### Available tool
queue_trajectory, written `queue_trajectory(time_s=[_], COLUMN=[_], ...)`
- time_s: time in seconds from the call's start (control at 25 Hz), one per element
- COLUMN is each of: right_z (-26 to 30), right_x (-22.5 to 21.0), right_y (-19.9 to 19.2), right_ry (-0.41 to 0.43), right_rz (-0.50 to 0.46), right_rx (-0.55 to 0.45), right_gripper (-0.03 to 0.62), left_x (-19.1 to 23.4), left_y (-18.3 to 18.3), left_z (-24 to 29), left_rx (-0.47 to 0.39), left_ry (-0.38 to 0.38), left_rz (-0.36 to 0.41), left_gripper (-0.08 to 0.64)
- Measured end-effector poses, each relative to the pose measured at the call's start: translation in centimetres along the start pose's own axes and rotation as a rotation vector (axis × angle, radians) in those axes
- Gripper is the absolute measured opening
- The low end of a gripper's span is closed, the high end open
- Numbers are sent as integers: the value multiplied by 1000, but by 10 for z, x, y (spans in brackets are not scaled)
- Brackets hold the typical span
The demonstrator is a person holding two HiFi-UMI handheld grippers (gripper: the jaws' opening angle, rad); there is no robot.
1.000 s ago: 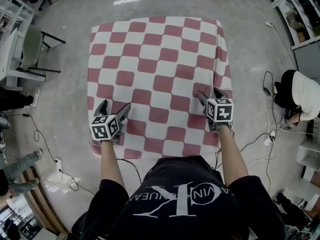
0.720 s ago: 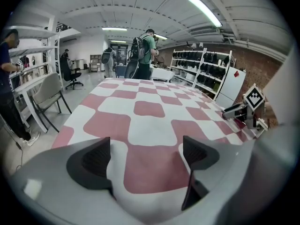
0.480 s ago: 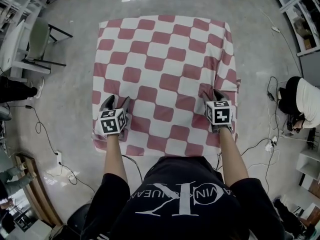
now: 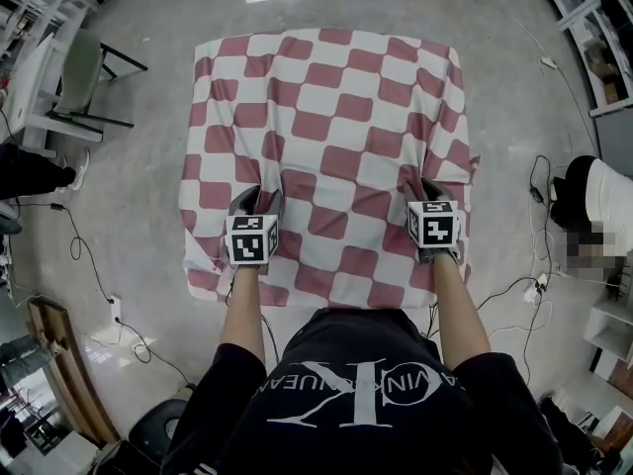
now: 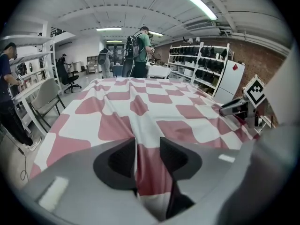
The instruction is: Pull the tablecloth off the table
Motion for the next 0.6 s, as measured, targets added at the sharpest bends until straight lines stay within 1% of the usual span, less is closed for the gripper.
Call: queue_trajectory(time_s=[0.12, 0.24, 0.36, 0.48, 0.6], right_z=[0, -1, -3, -4, -9], right_x=[0, 1, 4, 4, 2], right_y=[0, -1, -6, -10, -18], right_ry=[-8, -24, -43, -38, -15], right_rz=[-7, -34, -65, -62, -53], right_rx=[1, 0, -6, -10, -13], right_gripper=[120, 79, 28, 17, 15], left_x=[-7, -14, -19, -24, -31], left_y=[1, 2, 1, 0, -4], left_z=[2, 3, 4, 5, 2], left_rx=[18, 40, 67, 93, 100], left_ry=[4, -1, -13, -20, -31], left_rz=[-1, -1, 7, 33, 29], left_gripper=[107, 44, 26, 23, 21])
Point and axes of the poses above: the fingertips, and each gripper's own axes: z forward along the fingers, x to its left, y out of its top, the point moved 7 cm from there along -z, backward along the fingers, and after that the axes turned 2 degrees about z, right-handed, at the moved point
